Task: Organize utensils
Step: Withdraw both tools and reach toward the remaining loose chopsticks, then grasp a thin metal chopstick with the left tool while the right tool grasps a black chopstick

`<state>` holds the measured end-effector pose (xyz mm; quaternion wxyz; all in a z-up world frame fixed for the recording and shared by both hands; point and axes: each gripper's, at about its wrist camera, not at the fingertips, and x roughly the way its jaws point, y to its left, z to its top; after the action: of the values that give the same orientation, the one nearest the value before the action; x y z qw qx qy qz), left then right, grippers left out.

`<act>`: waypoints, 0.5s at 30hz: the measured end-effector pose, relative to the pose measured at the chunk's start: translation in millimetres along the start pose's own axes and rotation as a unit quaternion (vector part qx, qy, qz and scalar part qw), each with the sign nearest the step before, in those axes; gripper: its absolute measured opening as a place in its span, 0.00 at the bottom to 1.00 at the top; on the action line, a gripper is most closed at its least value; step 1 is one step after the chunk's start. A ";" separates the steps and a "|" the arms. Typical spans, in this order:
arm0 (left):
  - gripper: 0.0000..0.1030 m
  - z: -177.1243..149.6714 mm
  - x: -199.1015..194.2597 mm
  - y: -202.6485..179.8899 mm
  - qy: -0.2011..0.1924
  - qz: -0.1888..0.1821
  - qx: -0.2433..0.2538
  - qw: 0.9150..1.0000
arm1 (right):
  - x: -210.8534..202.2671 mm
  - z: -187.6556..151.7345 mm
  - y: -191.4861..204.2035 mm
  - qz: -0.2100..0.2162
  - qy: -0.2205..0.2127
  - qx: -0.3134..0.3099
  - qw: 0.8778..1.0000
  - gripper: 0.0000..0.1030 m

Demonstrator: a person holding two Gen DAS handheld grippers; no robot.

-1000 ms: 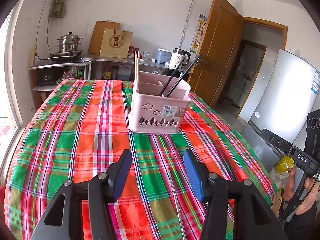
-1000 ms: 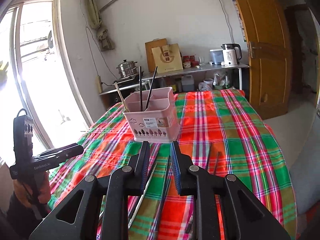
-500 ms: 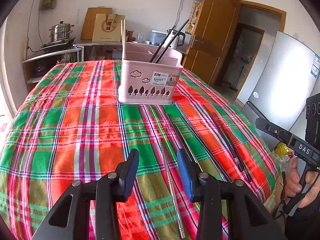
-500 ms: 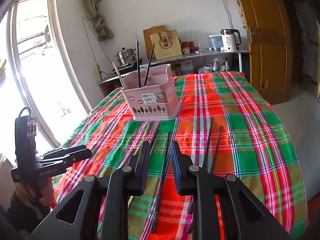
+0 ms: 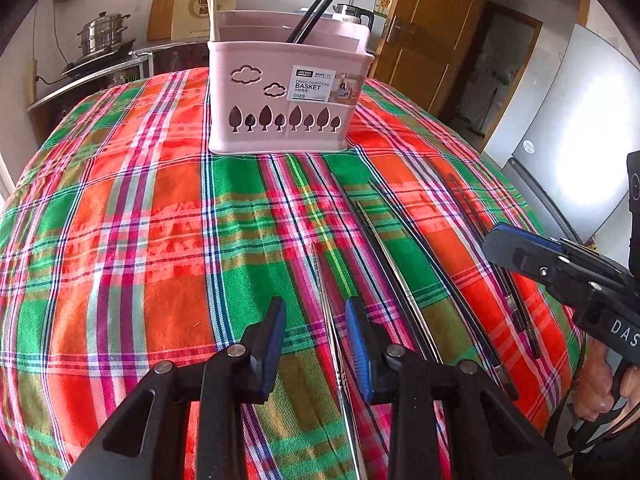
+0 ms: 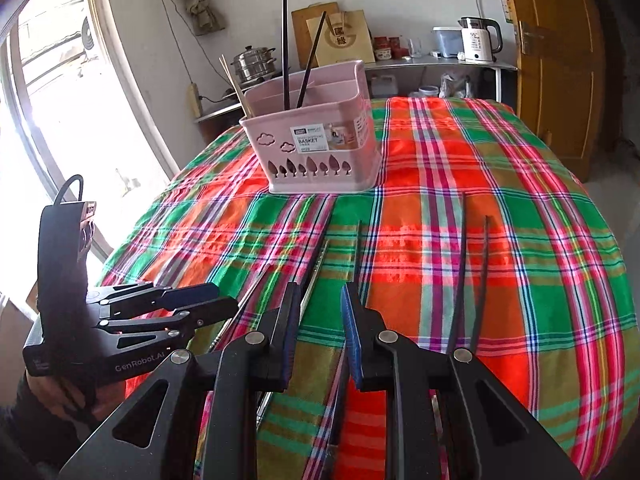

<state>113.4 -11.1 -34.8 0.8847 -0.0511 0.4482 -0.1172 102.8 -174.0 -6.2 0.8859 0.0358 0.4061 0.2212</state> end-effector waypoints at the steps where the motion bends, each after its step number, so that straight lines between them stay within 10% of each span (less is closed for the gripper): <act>1: 0.26 2.1 3.3 -0.5 0.003 0.003 0.002 1.000 | 5.2 1.4 0.7 0.000 0.006 0.000 1.000 0.20; 15: 0.07 14.4 17.9 9.8 -0.002 0.027 0.011 1.000 | 60.0 18.6 4.7 -0.010 0.058 -0.006 0.998 0.12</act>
<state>136.8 -6.3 -42.1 0.8890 -0.0294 0.4464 -0.0979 149.1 -142.4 -34.8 0.8632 0.0133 0.4560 0.2161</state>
